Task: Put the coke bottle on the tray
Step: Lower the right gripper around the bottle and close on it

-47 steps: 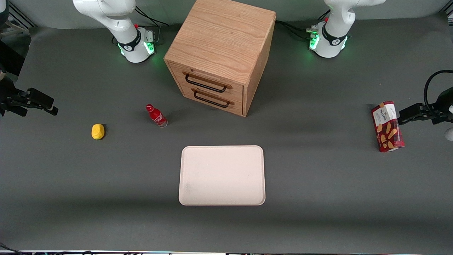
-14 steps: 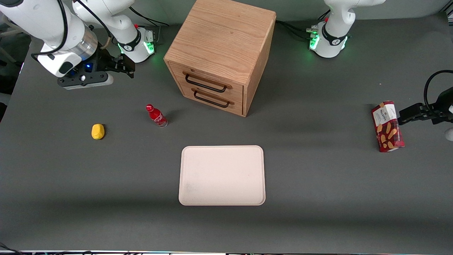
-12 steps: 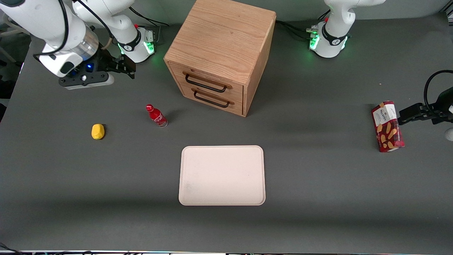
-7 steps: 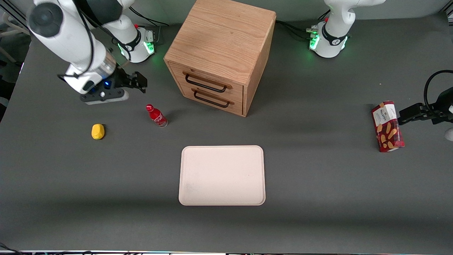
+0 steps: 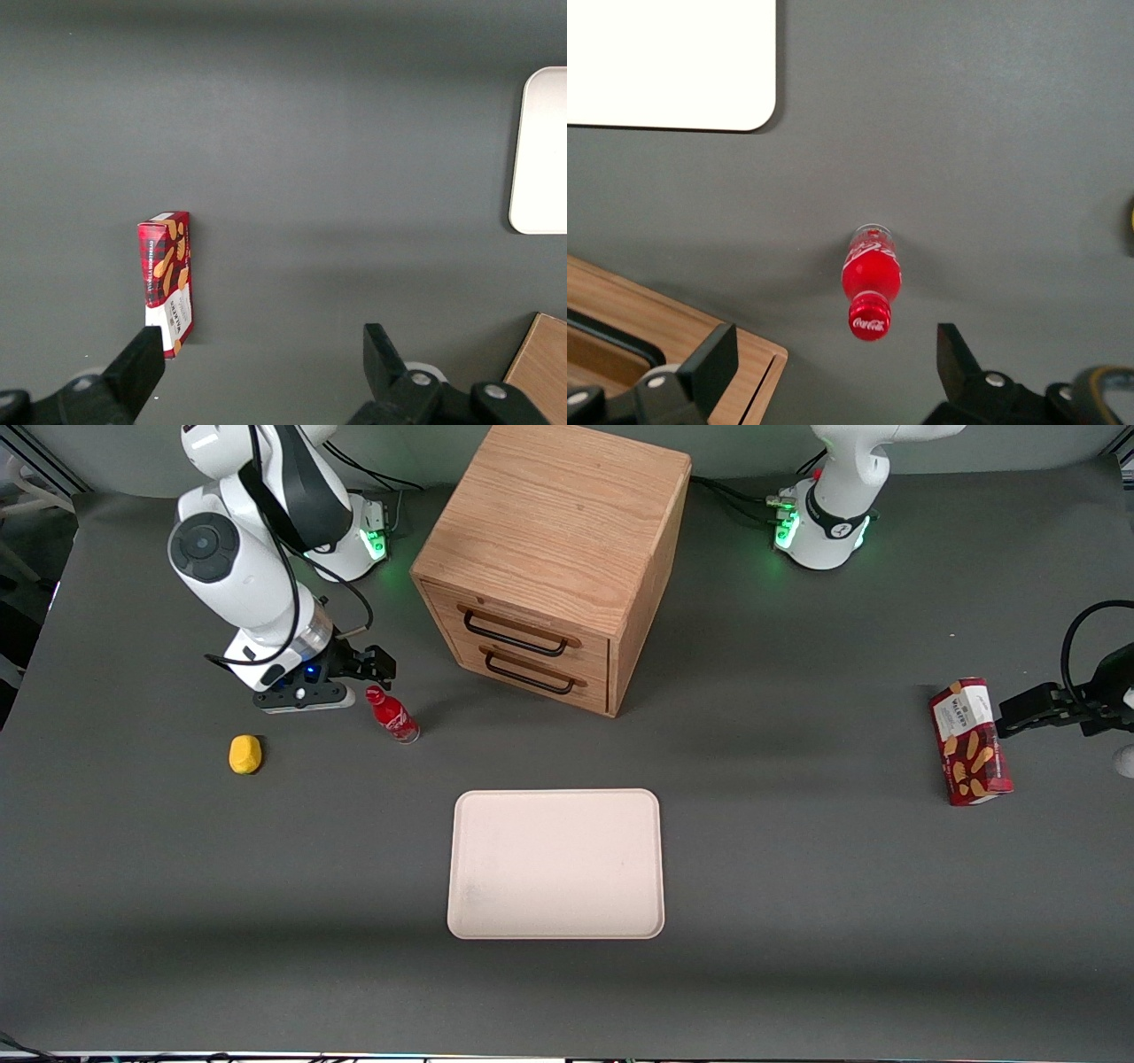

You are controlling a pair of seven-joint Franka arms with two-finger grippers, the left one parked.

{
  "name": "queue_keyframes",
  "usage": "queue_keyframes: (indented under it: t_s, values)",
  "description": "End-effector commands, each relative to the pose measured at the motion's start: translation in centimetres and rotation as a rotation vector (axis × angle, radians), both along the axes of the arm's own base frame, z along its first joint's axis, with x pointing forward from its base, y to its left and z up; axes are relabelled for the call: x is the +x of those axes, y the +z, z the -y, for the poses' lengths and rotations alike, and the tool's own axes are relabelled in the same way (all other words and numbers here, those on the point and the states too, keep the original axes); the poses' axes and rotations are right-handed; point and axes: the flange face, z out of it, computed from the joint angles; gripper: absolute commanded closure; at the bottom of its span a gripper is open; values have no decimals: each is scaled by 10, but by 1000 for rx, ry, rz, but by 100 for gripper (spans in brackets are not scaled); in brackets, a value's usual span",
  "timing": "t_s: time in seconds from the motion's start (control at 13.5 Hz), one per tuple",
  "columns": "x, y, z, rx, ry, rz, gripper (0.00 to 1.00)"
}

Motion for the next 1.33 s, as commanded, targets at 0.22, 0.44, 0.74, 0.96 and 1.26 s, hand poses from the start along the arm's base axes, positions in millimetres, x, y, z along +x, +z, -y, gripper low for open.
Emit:
queue_keyframes:
  t_s: [0.22, 0.44, 0.74, 0.96, 1.26]
  values:
    - [-15, -46, 3, 12, -54, 30, 1]
    - [-18, -69, 5, 6, -59, 27, 1]
    - [-20, -81, 8, 1, -63, 25, 1]
    - [-19, -82, 10, -1, -63, 22, 33]
    - [-19, -78, 10, -3, -59, 15, 76]
